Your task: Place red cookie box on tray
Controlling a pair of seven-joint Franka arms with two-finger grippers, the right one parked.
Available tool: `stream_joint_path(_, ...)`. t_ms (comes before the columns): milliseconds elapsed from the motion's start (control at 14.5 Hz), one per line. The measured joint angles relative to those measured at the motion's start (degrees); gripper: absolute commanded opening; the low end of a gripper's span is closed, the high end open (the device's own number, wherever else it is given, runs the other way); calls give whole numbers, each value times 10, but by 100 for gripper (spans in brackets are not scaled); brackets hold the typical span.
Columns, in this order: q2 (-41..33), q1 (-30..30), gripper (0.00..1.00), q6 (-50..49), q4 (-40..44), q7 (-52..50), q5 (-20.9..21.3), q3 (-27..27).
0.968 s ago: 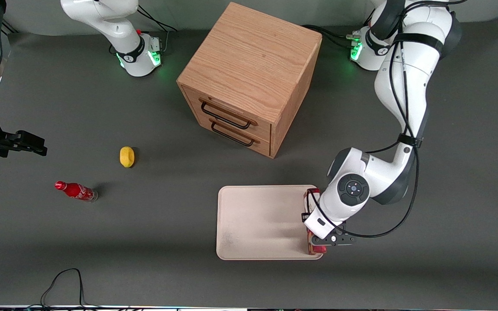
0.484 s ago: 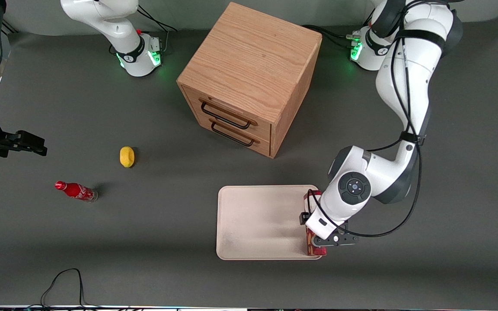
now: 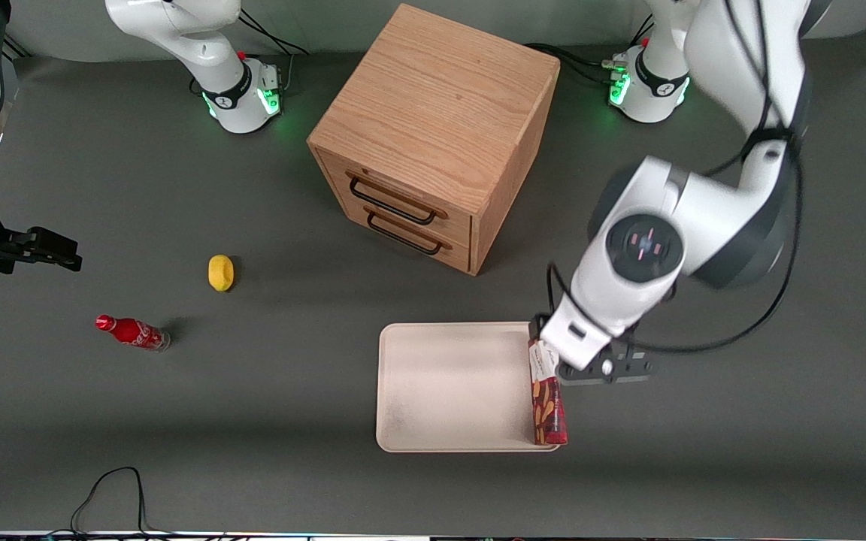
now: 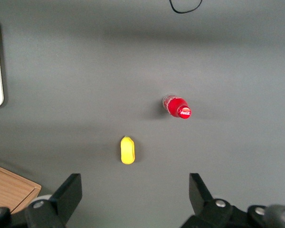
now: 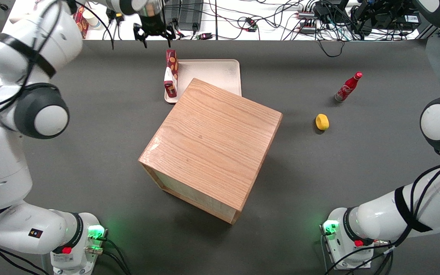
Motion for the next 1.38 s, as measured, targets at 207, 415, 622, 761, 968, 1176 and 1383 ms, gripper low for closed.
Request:
stream_joint_path(207,-76,5,100,-85,-1,0,-22,0)
stream_joint_path(415,-120,41,100,-140,-4,30,-36,3)
stream_joint_path(622,-138,100,100,-171,-14,111,-53,5)
stream_joint_path(761,-151,147,100,-174,-34,168,-67,5)
stream_joint_path(968,-177,189,100,-163,-79,216,-75,6)
stream_joint_path(1176,-213,219,100,-122,-146,252,-75,6)
stream_joint_path(1383,-248,228,100,-94,-200,301,-78,45)
